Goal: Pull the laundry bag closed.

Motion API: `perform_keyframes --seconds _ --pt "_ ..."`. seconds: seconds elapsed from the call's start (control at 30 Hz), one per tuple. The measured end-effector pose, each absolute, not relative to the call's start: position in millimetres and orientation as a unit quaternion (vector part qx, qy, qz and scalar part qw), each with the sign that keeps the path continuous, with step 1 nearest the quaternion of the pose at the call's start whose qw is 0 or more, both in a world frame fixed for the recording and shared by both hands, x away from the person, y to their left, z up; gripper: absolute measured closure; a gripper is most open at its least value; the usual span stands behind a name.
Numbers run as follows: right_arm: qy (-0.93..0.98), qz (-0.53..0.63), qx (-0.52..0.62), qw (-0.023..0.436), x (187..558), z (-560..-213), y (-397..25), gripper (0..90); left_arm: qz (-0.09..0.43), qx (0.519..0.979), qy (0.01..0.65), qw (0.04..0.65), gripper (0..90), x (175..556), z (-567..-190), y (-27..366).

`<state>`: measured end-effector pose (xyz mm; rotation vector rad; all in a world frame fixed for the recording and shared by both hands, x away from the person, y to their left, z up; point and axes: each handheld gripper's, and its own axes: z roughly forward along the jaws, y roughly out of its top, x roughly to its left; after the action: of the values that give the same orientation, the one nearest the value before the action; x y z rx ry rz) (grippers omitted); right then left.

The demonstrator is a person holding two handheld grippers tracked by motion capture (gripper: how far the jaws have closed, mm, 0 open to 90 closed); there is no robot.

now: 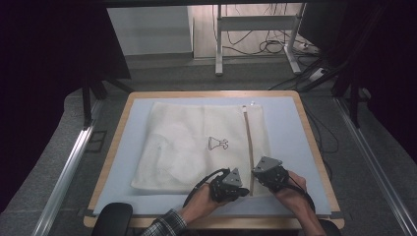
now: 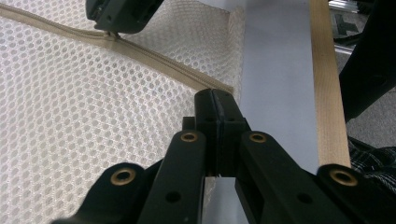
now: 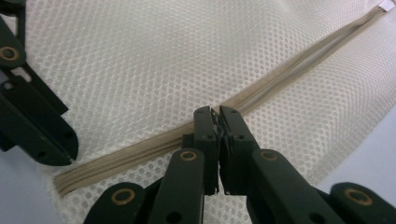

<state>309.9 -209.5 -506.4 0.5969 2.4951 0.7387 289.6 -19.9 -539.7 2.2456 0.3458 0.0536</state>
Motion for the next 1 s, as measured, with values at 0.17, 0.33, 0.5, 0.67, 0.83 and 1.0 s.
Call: perform_keyframes --seconds 0.17,0.33,0.5,0.67,0.83,1.0 --pt "0.908 0.265 0.219 0.238 315.5 -506.5 -208.8 85.5 0.023 0.897 0.136 0.419 89.9 289.6 -539.6 -19.8" --pt "0.909 0.263 0.217 0.238 319.2 -507.1 -208.0 85.6 0.024 0.897 0.136 0.419 89.9 289.6 -539.6 -19.8" --pt "0.908 0.259 0.219 0.245 326.3 -507.3 -207.0 85.5 0.025 0.897 0.136 0.419 89.9 289.2 -539.6 -19.9" --pt "0.909 0.255 0.217 0.25 331.6 -507.9 -205.6 85.6 0.027 0.897 0.135 0.419 89.9 288.8 -539.6 -20.0" --pt "0.908 0.254 0.216 0.255 336.6 -507.4 -205.4 85.5 0.026 0.895 0.139 0.423 89.9 287.7 -540.0 -20.7" --pt "0.908 0.251 0.213 0.257 339.7 -507.6 -204.3 85.5 0.025 0.895 0.14 0.423 89.9 287.6 -540.0 -20.7"
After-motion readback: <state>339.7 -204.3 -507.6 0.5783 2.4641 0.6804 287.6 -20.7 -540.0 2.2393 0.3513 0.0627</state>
